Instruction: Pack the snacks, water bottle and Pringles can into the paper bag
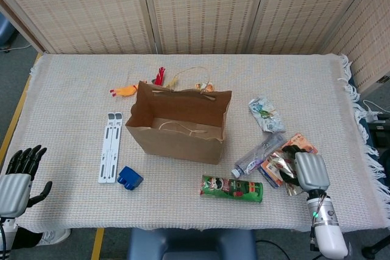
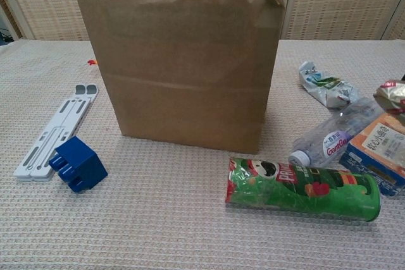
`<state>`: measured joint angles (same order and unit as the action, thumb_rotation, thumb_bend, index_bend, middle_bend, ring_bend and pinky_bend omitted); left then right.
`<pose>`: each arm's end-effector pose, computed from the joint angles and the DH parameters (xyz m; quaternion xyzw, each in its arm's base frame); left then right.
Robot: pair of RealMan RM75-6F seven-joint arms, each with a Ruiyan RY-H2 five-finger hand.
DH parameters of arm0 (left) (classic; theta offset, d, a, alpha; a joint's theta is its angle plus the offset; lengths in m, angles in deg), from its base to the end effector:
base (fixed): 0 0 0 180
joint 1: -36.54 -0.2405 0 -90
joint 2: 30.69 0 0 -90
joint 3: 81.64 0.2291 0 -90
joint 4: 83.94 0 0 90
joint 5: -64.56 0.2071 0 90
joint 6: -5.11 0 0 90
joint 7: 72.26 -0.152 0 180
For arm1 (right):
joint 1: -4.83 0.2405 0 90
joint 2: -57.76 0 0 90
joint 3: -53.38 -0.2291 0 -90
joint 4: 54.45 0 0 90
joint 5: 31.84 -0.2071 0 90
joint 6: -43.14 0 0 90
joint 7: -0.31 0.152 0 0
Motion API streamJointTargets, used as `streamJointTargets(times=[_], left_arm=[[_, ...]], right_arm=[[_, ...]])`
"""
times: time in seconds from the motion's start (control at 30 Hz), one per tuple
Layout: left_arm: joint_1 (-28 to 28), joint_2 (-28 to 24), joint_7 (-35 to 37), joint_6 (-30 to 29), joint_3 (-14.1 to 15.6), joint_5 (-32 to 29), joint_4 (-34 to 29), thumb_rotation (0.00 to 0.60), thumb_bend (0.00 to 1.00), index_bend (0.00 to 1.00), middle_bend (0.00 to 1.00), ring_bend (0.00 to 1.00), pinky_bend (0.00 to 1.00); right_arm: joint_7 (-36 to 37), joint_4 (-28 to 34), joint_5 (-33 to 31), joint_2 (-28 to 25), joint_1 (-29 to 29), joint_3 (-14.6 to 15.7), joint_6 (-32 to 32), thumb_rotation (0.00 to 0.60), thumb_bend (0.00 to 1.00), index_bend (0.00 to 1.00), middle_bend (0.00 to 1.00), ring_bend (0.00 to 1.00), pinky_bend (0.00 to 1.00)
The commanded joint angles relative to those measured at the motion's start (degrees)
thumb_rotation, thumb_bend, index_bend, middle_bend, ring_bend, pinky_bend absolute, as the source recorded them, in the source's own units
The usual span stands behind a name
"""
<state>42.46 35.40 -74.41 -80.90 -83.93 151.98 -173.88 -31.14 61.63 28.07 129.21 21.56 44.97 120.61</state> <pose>-0.2835 0.1903 0.1429 -0.6115 -0.3612 -0.3879 0.5874 -0.1950 -0.2291 0.0860 0.5947 -0.4746 0.3284 0.5596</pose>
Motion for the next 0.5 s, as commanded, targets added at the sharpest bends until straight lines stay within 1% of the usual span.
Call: streamJointTargets(times=[0.03,0.13,0.17,0.23,0.27,0.33,0.37,0.43,0.5], left_arm=[[0.0,0.0,0.1,0.0,0.0,0.0,0.0,0.600,0.37,0.00,0.00,0.00,0.00],[0.1,-0.1,0.2,0.1,0.0,0.0,0.0,0.600,0.37,0.00,0.00,0.00,0.00],[0.1,-0.1,0.2,0.2,0.0,0.0,0.0,0.600,0.37,0.00,0.00,0.00,0.00],[0.2,-0.1,0.1,0.3,-0.1,-0.1,0.0,0.600,0.37,0.00,0.00,0.00,0.00],[0.2,-0.1,-0.1,0.3,-0.1,-0.2,-0.1,0.600,0.37,0.00,0.00,0.00,0.00],[0.2,0.0,-0.3,0.4,-0.1,-0.2,0.0,0.600,0.37,0.00,0.00,0.00,0.00],[0.3,0.0,-0.3,0.4,-0.1,-0.2,-0.1,0.600,0.37,0.00,0.00,0.00,0.00],[0.3,0.0,0.0,0.4,-0.1,-0.2,-0.1,0.600,0.37,0.00,0.00,0.00,0.00],[0.3,-0.1,0.2,0.5,-0.1,-0.2,-0.1,0.600,0.37,0.00,0.00,0.00,0.00]], right_arm=[[1.4,7.4,1.2,-5.0,1.5,-5.9,3.0,0.600,0.37,0.70,0.54,0.61,0.72],[0.3,13.0,0.9,-7.6,3.4,-10.9,5.1,0.600,0.37,0.70,0.54,0.61,0.72],[-0.4,14.9,0.7,-8.1,4.5,-13.0,5.9,0.600,0.37,0.70,0.54,0.61,0.72],[-1.6,17.2,-0.3,-8.2,6.7,-16.2,7.0,0.600,0.37,0.70,0.54,0.61,0.71],[-2.8,18.5,-1.8,-7.8,8.5,-18.4,7.5,0.600,0.37,0.69,0.54,0.61,0.71],[-4.9,18.9,-4.9,-6.4,12.2,-21.8,8.1,0.600,0.37,0.69,0.54,0.61,0.71],[-7.0,18.9,-7.0,-5.2,15.0,-23.7,8.5,0.600,0.37,0.69,0.54,0.61,0.71],[-11.1,18.6,-10.2,-3.1,19.4,-25.8,9.6,0.600,0.37,0.69,0.54,0.61,0.71],[-15.5,16.3,-12.8,0.0,24.6,-27.2,10.7,0.600,0.37,0.69,0.54,0.61,0.70]])
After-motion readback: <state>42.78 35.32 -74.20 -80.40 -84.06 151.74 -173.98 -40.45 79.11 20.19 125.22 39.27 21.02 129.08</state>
